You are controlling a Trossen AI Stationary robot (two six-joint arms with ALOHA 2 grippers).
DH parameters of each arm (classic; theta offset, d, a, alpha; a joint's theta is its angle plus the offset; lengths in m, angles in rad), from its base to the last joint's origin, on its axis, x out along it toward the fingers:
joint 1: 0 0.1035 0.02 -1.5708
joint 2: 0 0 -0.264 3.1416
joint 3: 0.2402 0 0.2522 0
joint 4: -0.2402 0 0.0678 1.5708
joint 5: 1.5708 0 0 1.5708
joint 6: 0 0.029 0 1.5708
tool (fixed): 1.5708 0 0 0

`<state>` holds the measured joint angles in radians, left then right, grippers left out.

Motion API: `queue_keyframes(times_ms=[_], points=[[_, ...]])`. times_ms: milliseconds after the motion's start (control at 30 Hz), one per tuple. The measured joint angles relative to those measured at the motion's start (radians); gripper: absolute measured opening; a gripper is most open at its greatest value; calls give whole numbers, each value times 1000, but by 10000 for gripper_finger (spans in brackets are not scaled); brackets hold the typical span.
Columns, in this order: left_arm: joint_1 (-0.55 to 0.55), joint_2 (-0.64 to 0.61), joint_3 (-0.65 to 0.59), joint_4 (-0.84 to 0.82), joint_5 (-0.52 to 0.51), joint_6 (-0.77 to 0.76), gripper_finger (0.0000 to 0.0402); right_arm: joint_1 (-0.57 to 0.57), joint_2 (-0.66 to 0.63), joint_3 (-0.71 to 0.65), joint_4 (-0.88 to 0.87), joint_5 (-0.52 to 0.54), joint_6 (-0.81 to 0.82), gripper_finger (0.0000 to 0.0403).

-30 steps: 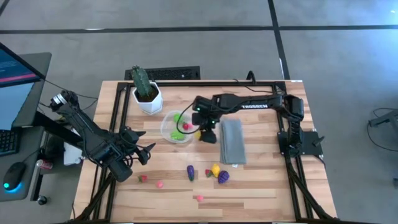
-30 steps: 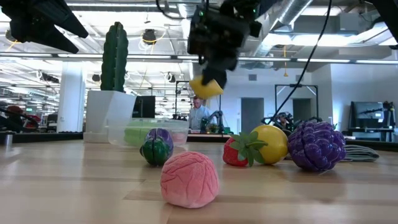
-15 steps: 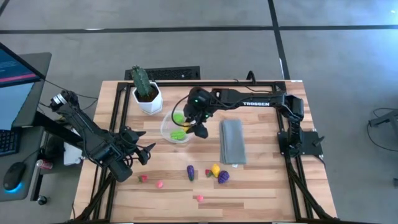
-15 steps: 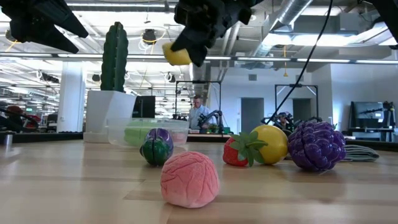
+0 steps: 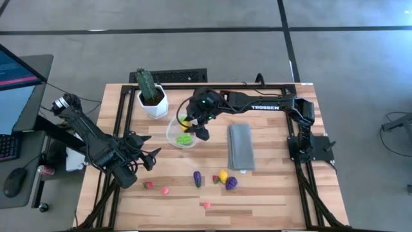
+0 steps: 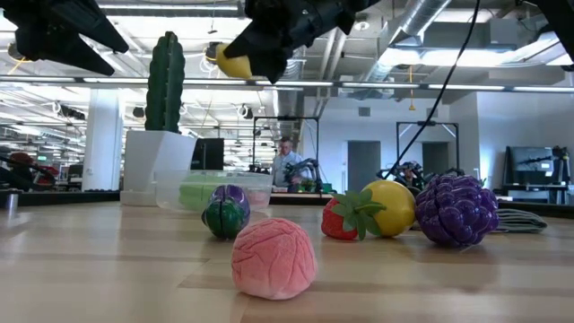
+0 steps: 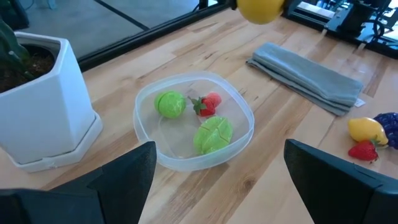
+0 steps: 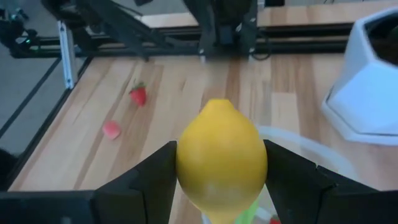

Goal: Pick and placing Produce into tupperware
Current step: Put the top yellow lemon into the transparent container

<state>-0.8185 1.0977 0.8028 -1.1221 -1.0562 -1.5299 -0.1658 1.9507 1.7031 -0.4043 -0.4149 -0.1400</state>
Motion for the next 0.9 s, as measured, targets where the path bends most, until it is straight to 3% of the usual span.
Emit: queue_keyframes(times_ms=[333,900], points=[[0,0,0,0,-6,0,343,0,1,-53,105,78,-1,240],[0,0,0,-1,-32,6,343,-30,2,-213,293,111,71,240]])
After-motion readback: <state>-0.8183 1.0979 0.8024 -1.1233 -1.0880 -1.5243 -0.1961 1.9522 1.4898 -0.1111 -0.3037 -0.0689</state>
